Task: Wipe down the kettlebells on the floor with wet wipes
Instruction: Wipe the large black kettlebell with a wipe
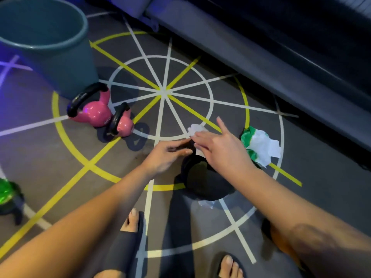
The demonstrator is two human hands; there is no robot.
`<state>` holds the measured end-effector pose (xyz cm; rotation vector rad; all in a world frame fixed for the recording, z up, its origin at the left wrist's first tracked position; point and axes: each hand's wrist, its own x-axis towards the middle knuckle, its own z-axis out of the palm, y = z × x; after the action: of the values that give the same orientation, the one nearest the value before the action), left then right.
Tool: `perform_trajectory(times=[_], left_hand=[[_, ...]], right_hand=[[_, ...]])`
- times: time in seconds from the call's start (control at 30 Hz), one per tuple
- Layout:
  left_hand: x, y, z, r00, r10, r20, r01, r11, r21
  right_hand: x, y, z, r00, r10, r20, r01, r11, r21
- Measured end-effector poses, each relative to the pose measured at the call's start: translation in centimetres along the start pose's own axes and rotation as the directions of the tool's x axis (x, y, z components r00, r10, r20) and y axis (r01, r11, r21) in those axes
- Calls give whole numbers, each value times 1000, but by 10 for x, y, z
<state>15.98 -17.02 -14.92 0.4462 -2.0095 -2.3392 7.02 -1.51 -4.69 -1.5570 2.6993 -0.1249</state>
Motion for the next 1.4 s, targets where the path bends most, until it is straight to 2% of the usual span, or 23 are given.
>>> perform_trajectory(times=[0.07, 0.1, 0.17, 0.27, 0.33, 0.43, 0.5, 0.53, 0.63, 0.7, 0.77, 0.9, 0.97, 1.1, 1.2, 1.23, 1.33, 1.4], left_hand=[[-1, 4, -4, 999, 35, 24, -37, 992, 121], [-2, 9, -6, 998, 51, 34, -58, 966, 250], [-3, 23, -12, 995, 67, 76, -98, 819, 565], [2, 57, -12, 984, -109, 138, -70, 478, 875], [6, 79, -3, 967, -210, 145, -81, 289, 954], [1, 98, 6, 933, -326, 151, -88, 199, 976], [-3, 98, 5, 910, -383, 158, -80, 211, 974], [-6, 98, 3, 906, -387, 170, -71, 257, 964], [-13, 85, 0, 932, -304, 198, -10, 523, 852], [-13, 68, 1, 971, -201, 128, 35, 650, 759], [-11, 46, 3, 994, -104, 38, 48, 709, 704], [-18, 13, 10, 995, 17, -99, 37, 854, 519], [-22, 11, 11, 994, 39, -102, 15, 874, 485], [-26, 19, 12, 985, 71, -157, 30, 826, 563], [-37, 14, 14, 980, 114, -166, 1, 822, 570], [-42, 13, 17, 971, 134, -199, -1, 832, 555], [-50, 9, 24, 907, 257, -334, -30, 830, 556], [-56, 12, 32, 860, 398, -320, -145, 791, 595]], right_hand=[[-15, 10, 3, 991, -23, -129, 22, 1000, -9], [-23, 15, 5, 987, -2, -158, 3, 1000, 11], [-33, 17, -1, 992, 92, -81, -84, 992, 94], [-30, 10, -24, 975, 197, 105, -207, 974, 88], [-24, 3, -38, 950, 209, 231, -221, 975, 29], [-15, -7, -44, 914, 249, 319, -258, 966, -16], [-6, -13, -39, 913, 261, 314, -280, 960, 18], [-1, -17, -37, 911, 258, 321, -277, 961, 15], [3, -20, -32, 920, 225, 321, -236, 972, -5], [-9, -12, -26, 968, 196, 157, -198, 980, -2], [-23, 6, -11, 992, 127, -14, -127, 992, 6], [-21, 16, 4, 997, 72, -10, -71, 996, 48], [-4, 2, 3, 997, 78, 13, -79, 996, 48], [14, -14, 1, 991, 89, 101, -90, 996, 6], [1, -6, 4, 995, 62, -72, -60, 998, 32], [-4, -8, 1, 996, 66, -60, -62, 996, 69], [-12, -12, -13, 985, 104, 141, -130, 974, 188], [-21, -9, -31, 970, 175, 170, -211, 952, 222]])
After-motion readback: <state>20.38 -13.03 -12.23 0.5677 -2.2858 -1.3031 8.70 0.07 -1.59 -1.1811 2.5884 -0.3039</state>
